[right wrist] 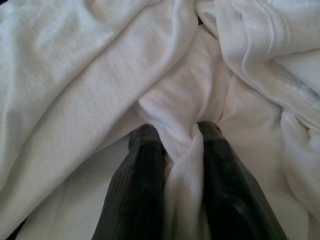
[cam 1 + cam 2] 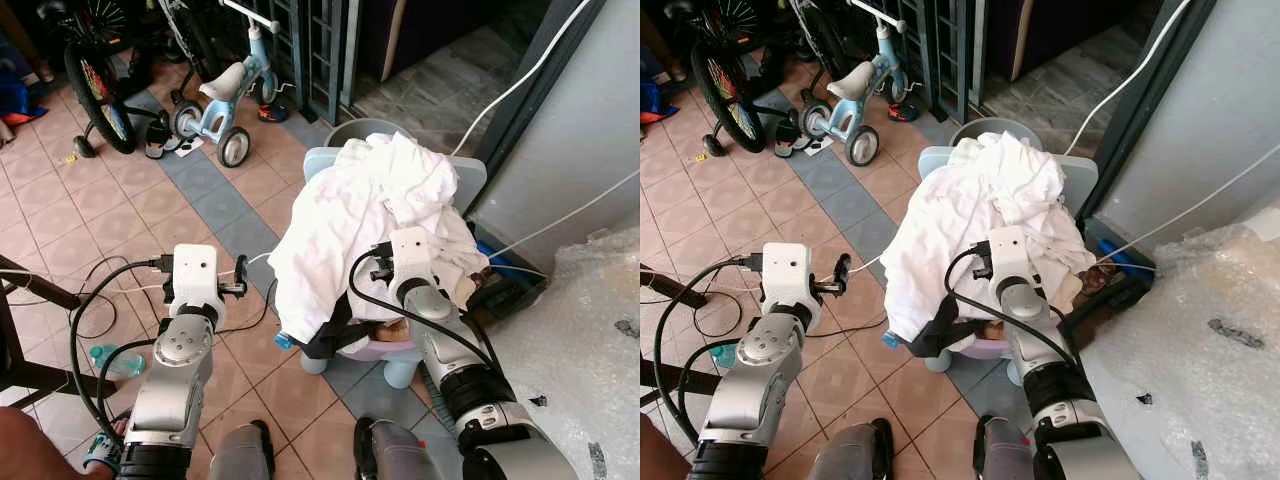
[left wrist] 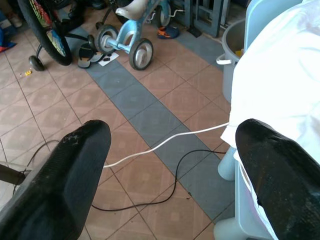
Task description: Clothes washing
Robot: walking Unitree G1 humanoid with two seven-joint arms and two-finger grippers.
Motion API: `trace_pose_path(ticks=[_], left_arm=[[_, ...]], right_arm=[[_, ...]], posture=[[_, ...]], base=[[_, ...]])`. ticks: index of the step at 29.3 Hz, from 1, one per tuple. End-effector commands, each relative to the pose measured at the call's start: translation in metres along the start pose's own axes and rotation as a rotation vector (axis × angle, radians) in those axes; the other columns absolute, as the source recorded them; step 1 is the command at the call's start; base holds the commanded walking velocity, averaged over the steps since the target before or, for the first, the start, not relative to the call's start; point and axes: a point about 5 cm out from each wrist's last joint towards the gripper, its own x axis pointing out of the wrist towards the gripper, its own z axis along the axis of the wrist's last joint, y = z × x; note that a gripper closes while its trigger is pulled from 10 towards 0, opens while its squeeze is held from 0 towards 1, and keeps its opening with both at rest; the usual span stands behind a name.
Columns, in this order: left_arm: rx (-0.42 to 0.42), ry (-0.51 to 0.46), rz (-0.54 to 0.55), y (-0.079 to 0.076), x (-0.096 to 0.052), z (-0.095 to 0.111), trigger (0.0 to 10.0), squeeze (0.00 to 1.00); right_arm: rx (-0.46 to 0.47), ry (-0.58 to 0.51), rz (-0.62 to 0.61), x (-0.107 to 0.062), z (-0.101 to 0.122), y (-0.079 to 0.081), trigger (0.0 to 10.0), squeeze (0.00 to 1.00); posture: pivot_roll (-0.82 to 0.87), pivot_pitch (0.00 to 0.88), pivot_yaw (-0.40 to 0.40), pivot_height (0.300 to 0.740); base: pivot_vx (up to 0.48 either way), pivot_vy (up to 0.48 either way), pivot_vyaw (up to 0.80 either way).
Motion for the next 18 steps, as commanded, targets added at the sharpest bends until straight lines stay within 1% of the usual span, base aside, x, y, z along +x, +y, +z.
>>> trace_pose_path(ticks=[1,3,5,9,10,11,13,14,15,18], left_arm=[[0.004,0.014,0.006,0.002,0.000,-0.004,10.0,0.00],[0.003,0.016,0.005,0.002,0.000,-0.005,10.0,0.00],[0.002,0.016,0.005,0.002,0.000,-0.005,10.0,0.00],[-0.001,0.016,0.006,0.001,0.002,-0.006,10.0,0.00],[-0.001,0.016,0.006,0.001,0.002,-0.006,10.0,0.00],[-0.002,0.014,0.007,0.001,0.002,-0.006,10.0,0.00],[-0.002,0.012,0.008,0.000,0.003,-0.005,10.0,0.00],[-0.003,0.010,0.009,0.000,0.003,-0.005,10.0,0.00],[-0.004,0.008,0.010,0.001,0.004,-0.005,10.0,0.00],[-0.004,0.005,0.013,0.001,0.004,-0.005,10.0,0.00]], right_arm=[[0.050,0.014,0.004,-0.002,-0.006,0.000,0.0,0.00],[0.093,-0.023,0.020,-0.001,0.002,0.000,0.0,0.00],[0.107,-0.036,0.023,-0.001,0.004,0.000,0.0,0.00],[0.205,-0.140,0.076,-0.002,0.023,0.003,0.0,0.00],[0.205,-0.140,0.076,-0.002,0.023,0.003,0.0,0.00],[0.242,-0.178,0.105,-0.003,0.031,0.005,0.0,0.00],[0.281,-0.228,0.127,-0.005,0.041,0.005,0.0,0.00],[0.310,-0.264,0.137,-0.007,0.050,0.004,0.0,0.00],[0.325,-0.311,0.147,-0.010,0.060,0.003,0.0,0.00],[0.338,-0.364,0.157,-0.014,0.071,0.001,0.0,0.00]], posture=[[0.06,0.169,0.023,0.740],[0.06,0.160,0.021,0.740],[0.06,0.159,0.021,0.740],[0.06,0.146,0.019,0.740],[0.06,0.146,0.019,0.740],[0.05,0.141,0.018,0.740],[0.05,0.137,0.018,0.740],[0.05,0.133,0.018,0.740],[0.05,0.130,0.018,0.740],[0.05,0.125,0.020,0.740]], base=[[0.000,0.000,0.00],[0.000,0.000,0.00],[0.000,0.000,0.00],[0.000,0.000,0.00],[0.000,0.000,0.00],[0.000,0.000,0.00],[0.000,0.000,0.00],[0.000,0.000,0.00],[0.000,0.000,0.00],[0.000,0.000,0.00]])
